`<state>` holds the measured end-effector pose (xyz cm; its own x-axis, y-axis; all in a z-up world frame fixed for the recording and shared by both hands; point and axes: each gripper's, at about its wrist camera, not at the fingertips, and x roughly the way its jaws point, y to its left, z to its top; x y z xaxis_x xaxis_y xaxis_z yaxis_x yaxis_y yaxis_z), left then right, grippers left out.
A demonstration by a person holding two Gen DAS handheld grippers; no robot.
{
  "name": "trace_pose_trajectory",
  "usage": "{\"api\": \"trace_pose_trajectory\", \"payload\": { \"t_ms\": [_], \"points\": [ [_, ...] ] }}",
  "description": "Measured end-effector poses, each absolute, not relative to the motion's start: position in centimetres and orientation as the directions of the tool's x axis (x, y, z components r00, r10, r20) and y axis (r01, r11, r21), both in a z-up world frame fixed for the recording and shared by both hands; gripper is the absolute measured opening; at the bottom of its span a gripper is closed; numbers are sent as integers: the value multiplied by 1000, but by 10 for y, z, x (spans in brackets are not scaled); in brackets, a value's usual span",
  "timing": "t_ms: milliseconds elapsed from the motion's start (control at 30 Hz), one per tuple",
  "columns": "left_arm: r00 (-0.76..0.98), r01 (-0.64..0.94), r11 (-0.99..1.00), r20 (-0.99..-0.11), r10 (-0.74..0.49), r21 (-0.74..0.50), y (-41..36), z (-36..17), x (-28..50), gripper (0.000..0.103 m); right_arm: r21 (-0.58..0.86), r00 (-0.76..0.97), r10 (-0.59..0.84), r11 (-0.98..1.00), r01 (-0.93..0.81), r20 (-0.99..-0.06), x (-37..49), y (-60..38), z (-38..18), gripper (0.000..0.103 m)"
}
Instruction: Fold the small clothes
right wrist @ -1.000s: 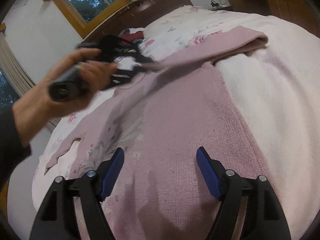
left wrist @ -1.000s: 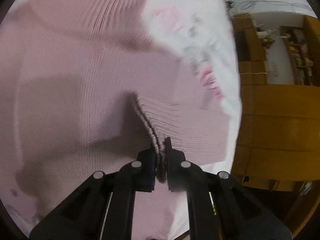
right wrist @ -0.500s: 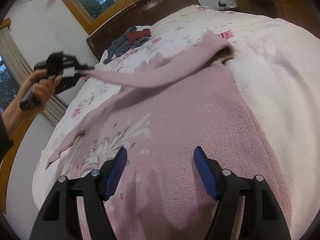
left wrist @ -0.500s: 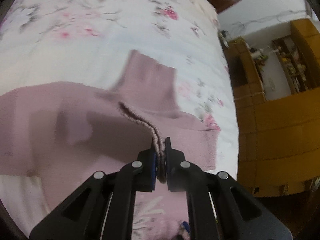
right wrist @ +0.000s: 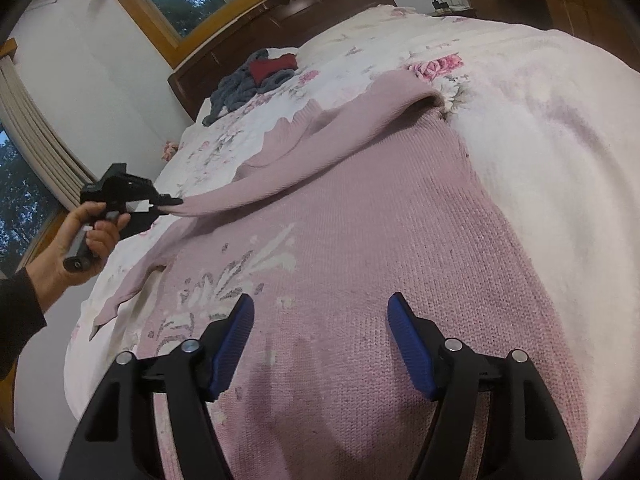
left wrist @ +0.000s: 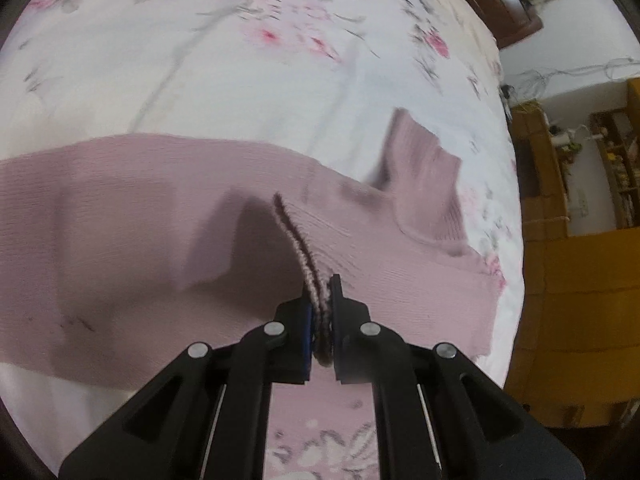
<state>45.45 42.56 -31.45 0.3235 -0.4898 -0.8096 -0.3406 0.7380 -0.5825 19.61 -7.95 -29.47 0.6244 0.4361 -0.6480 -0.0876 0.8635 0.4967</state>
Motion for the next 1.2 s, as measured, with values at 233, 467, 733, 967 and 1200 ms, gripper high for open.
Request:
{"api": "trace_pose_trajectory", "payload": {
  "t_ms": [233,467,733,967,1200],
  "points": [
    [229,-368,799,-879,-418,-476,426,-341,450,19,494,619,440,864,-95,-651,198,-77,-297,70],
    [390,-281,797,-822,-414,-535,403,-293,431,44,492,620,441,865,-100,-649,199,-75,-297,71],
    [227,-315,853,-906,-358,-416,386,-351,442,13,460,622,409,884,-87,-668,197,-78,-296,71],
    [347,-316,835,-874,-339,-449,455,-292,397,83,419,626,411,896,-145,-663,193,-72,-268,81],
    [487,-519,706,-846,-219,-482,619,-258,277,89,391,593,466,883,-261,-657,171,-44,-239,84]
  ]
}}
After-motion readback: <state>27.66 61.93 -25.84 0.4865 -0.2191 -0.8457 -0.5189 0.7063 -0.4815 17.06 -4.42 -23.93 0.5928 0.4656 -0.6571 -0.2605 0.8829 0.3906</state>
